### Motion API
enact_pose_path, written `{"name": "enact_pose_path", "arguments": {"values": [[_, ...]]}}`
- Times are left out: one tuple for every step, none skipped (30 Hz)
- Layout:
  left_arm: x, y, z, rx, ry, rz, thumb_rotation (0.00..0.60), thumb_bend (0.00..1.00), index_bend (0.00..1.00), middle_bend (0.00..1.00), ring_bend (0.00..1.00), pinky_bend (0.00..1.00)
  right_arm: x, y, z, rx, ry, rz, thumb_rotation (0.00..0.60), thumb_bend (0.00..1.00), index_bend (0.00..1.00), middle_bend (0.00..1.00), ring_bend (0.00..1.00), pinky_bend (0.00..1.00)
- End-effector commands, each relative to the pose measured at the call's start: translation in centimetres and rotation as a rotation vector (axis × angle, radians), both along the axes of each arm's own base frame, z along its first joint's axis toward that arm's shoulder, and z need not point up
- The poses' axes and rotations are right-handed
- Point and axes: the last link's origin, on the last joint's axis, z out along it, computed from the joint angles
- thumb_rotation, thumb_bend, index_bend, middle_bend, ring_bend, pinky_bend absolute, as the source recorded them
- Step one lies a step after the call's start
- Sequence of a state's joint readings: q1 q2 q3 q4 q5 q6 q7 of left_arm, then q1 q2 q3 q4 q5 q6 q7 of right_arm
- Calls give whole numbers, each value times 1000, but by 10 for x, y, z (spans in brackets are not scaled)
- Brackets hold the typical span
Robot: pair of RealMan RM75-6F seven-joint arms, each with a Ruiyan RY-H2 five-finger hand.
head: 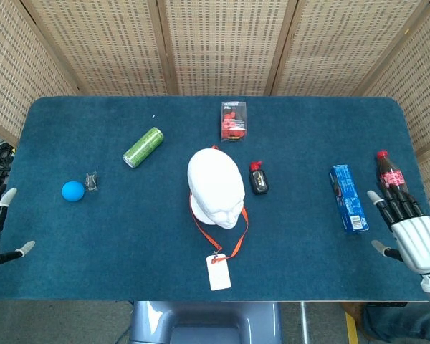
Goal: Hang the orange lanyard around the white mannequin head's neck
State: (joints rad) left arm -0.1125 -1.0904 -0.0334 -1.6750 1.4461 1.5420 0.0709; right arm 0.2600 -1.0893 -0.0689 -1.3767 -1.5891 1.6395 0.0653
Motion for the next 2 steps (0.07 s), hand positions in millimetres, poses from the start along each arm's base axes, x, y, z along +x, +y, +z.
{"name": "enact_pose_path", "arguments": {"values": [[-1,-4,2,4,-3,-8,600,0,0,0,0,0,-2,3,-2,-67,-40,-47,600,0,0,0,0,0],[0,-4,2,4,-5,-10,600,0,0,0,0,0,-2,3,-2,-76,-45,-53,600,0,0,0,0,0]]}}
